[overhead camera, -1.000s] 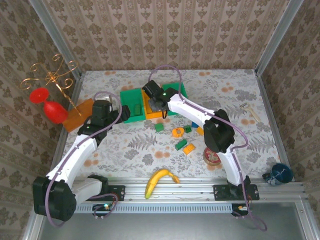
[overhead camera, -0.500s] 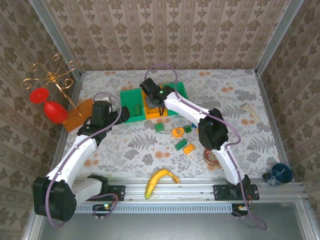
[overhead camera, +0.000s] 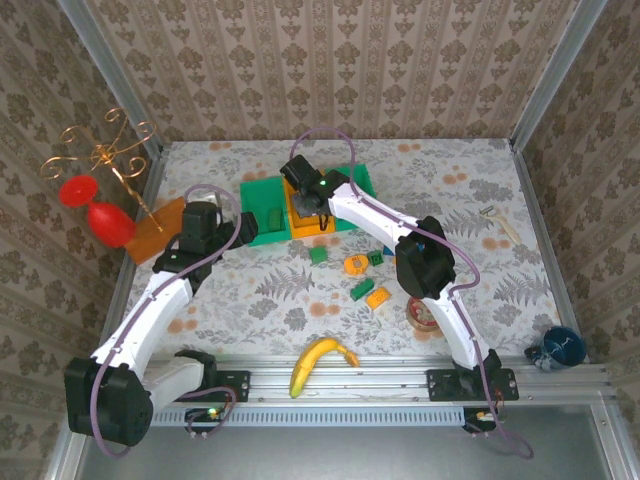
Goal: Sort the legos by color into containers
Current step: Place the lego in the container.
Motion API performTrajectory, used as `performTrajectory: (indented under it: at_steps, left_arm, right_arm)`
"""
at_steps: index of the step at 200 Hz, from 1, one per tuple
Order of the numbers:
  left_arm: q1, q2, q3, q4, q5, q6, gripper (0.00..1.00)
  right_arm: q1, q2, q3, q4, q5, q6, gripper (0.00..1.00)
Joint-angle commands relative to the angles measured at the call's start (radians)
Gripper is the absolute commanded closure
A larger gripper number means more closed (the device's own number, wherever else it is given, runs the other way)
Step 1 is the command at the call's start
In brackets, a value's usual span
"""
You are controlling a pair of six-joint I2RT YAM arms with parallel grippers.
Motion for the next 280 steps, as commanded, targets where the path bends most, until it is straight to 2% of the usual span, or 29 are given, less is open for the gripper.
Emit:
performTrajectory:
  at_steps: [1, 71, 142, 176, 204, 242, 280]
  left_arm:
    - [0.011, -0.019, 0.003, -0.023, 0.004, -0.002, 0.00]
    - [0.016, -0.025, -0.001, -0.024, 0.005, -0.001, 0.00]
    - [0.019, -0.040, -0.006, -0.018, 0.007, 0.006, 0.00]
    - [0.019, -0.051, -0.007, -0.017, 0.014, 0.015, 0.00]
    - [0.018, -0.064, -0.007, -0.016, 0.035, 0.024, 0.00]
    - [0.001, -0.077, -0.006, 0.012, 0.092, 0.050, 0.00]
    - [-0.094, -0.023, 0.040, -0.041, 0.069, 0.084, 0.00]
  right_arm:
    - [-0.002, -0.012, 0.032, -0.028, -0.006, -0.008, 0.54]
    - [-0.002, -0.030, 0.031, -0.022, -0.004, -0.011, 0.41]
    - [-0.002, -0.099, 0.001, -0.035, 0.015, 0.002, 0.40]
    - [-0.002, -0.208, -0.113, -0.018, 0.019, 0.048, 0.38]
    - [-0.002, -0.324, -0.251, -0.002, 0.039, 0.111, 0.32]
    - [-0.008, -0.506, -0.485, 0.036, 0.065, 0.198, 0.20]
    - [-0.024, -0.680, -0.690, 0.050, 0.066, 0.285, 0.05]
